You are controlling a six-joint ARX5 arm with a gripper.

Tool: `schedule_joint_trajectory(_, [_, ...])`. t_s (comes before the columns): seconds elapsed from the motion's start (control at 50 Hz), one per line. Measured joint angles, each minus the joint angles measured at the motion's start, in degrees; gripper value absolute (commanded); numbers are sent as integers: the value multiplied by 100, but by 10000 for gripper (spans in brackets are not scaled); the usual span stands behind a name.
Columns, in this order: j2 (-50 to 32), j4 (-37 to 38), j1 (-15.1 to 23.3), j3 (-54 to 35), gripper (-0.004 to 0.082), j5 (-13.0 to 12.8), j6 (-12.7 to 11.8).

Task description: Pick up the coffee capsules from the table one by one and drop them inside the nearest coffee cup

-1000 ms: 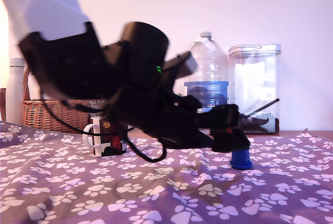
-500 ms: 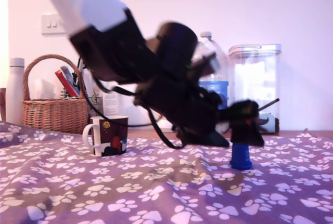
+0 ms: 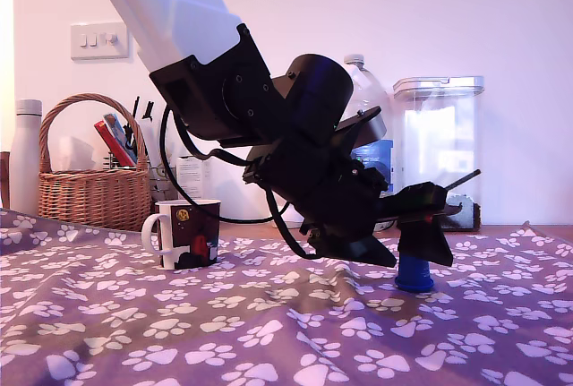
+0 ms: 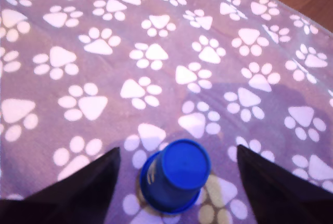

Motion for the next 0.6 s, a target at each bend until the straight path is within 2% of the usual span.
schedule_joint_trajectory(0.1, [0, -22, 0, 0, 319, 26, 0])
schedule_joint_trajectory(0.16, [0, -39, 2, 0, 258, 39, 2])
schedule_joint_trajectory(0.46, [0, 2, 33, 15, 107, 55, 11])
schedule_joint_trajectory(0.6, [0, 0, 39, 15, 36, 61, 203])
